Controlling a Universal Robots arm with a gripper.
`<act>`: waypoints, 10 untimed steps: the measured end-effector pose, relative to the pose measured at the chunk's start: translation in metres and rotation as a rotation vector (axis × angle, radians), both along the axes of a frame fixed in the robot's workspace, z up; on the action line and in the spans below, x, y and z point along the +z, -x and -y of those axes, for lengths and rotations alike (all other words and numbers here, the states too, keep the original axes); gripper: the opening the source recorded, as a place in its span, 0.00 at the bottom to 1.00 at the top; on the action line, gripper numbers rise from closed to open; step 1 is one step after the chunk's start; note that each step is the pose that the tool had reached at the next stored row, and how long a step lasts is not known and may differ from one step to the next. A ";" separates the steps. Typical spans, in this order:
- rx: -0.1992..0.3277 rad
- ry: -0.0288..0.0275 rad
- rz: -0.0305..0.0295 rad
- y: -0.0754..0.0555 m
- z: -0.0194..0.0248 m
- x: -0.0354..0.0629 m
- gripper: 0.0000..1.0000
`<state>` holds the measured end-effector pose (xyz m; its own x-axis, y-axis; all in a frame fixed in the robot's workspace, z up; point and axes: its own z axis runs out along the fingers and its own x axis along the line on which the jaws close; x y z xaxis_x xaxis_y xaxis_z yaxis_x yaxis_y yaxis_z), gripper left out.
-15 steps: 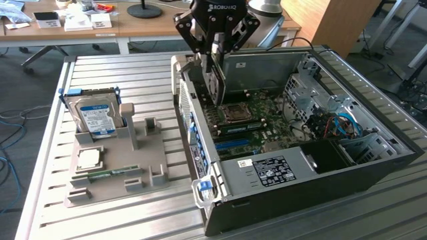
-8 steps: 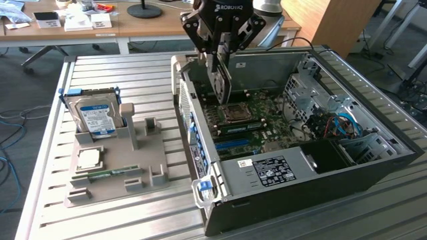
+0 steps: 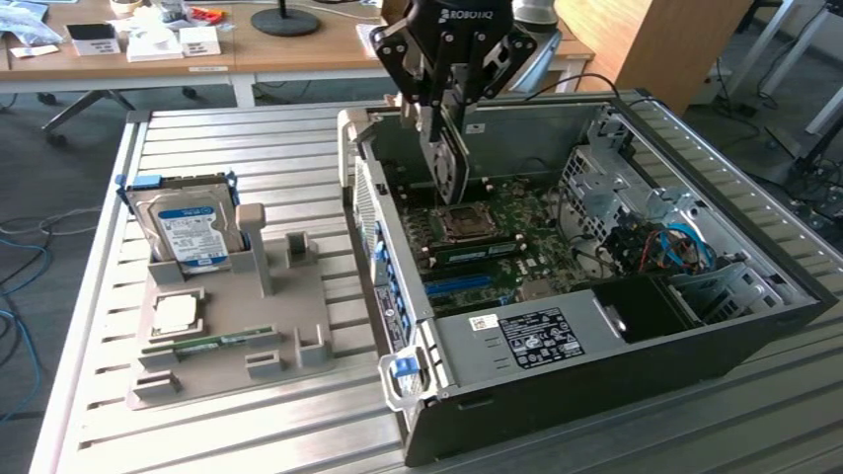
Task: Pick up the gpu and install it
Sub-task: 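Pick up the gpu and move the gpu toward the slot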
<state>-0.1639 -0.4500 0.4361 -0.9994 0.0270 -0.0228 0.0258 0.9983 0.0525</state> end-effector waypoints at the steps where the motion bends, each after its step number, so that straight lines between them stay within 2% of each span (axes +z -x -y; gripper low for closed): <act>1: 0.000 0.0000 0.0000 -0.001 0.0000 0.0000 0.27; 10: 0.000 0.0000 0.0000 -0.014 0.0000 0.0000 0.27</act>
